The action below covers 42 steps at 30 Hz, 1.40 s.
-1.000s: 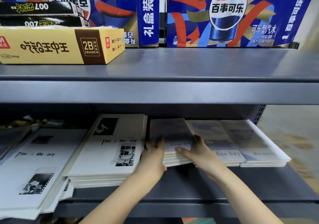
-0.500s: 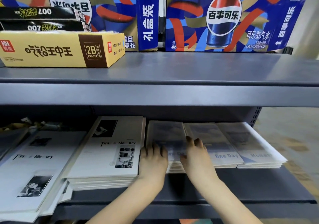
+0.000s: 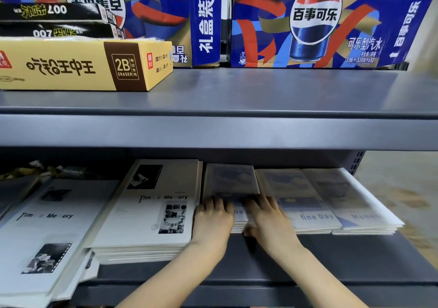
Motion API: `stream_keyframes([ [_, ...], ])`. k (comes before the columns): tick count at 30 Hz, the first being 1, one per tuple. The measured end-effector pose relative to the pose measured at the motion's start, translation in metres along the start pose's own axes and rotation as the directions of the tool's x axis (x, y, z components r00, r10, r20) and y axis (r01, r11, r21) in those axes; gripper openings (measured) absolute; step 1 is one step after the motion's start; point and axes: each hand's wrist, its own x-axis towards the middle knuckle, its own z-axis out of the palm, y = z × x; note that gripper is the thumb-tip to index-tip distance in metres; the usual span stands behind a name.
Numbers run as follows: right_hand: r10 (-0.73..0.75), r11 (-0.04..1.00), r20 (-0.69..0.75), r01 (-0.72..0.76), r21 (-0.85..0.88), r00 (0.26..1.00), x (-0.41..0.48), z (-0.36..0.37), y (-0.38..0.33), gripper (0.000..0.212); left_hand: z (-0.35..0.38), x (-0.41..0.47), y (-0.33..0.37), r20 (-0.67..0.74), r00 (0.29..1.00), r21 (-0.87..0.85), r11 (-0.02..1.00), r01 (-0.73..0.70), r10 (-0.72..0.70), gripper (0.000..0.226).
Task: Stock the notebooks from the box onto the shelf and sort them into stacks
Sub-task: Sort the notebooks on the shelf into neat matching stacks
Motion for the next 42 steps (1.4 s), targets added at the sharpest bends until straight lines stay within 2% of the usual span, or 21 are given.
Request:
stream_keyframes([
  [5, -0.001, 0.999, 0.034, -0.001, 0.041, 0.999, 0.005, -0.005, 0.005, 0.074, -0.001, 0.005, 0.002, 0.006, 1.000, 0.004, 1.000, 0.000, 0.000, 0.050],
  [12, -0.083, 0.979, 0.172, 0.048, 0.199, 0.981, 0.017, -0.017, 0.026, 0.078, 0.004, 0.007, -0.002, -0.017, 0.999, -0.017, 0.999, -0.051, 0.050, 0.061],
  [15, -0.089, 0.977, 0.144, 0.059, 0.203, 0.986, 0.014, -0.018, 0.028, 0.075, 0.003, 0.007, -0.001, -0.020, 0.999, -0.045, 0.998, -0.035, 0.034, 0.062],
  [19, -0.104, 0.965, 0.084, 0.080, 0.251, 0.991, 0.006, -0.012, 0.032, 0.073, 0.005, 0.006, 0.010, -0.024, 0.997, -0.050, 0.996, 0.068, -0.069, 0.060],
  [21, -0.092, 0.958, 0.079, 0.067, 0.279, 0.993, 0.000, -0.014, 0.040, 0.078, 0.009, 0.005, 0.024, -0.070, 0.994, -0.074, 0.994, 0.077, -0.083, 0.062],
  [23, -0.090, 0.970, 0.054, 0.075, 0.231, 0.995, -0.007, -0.016, 0.052, 0.084, 0.012, 0.007, 0.040, -0.185, 0.983, -0.114, 0.993, -0.022, 0.001, 0.062],
  [25, -0.080, 0.985, 0.028, 0.074, 0.159, 0.996, -0.016, -0.018, 0.067, 0.074, 0.011, 0.010, 0.057, -0.272, 0.959, -0.174, 0.976, -0.129, 0.078, 0.061],
  [28, -0.039, 0.993, 0.023, 0.036, 0.110, 0.999, -0.029, -0.021, 0.088, 0.071, 0.008, 0.016, 0.081, -0.364, 0.920, -0.223, 0.946, -0.235, 0.143, 0.055],
  [30, -0.019, 0.998, 0.012, 0.018, 0.060, 1.000, -0.036, -0.023, 0.102, 0.075, 0.007, 0.020, 0.095, -0.370, 0.911, -0.211, 0.939, -0.272, 0.181, 0.058],
  [33, 0.048, 0.999, 0.014, -0.048, 0.002, 0.999, -0.045, -0.026, 0.124, 0.077, 0.011, 0.025, 0.110, -0.336, 0.921, -0.187, 0.944, -0.272, 0.199, 0.063],
  [36, 0.097, 0.994, 0.001, -0.097, -0.043, 0.995, -0.052, -0.026, 0.144, 0.078, 0.013, 0.028, 0.119, -0.333, 0.928, -0.184, 0.954, -0.238, 0.168, 0.051],
  [42, 0.013, 0.994, -0.140, -0.027, -0.103, 0.990, -0.054, -0.021, 0.155, 0.069, 0.018, 0.029, 0.116, -0.317, 0.944, -0.182, 0.971, -0.154, 0.090, 0.058],
])
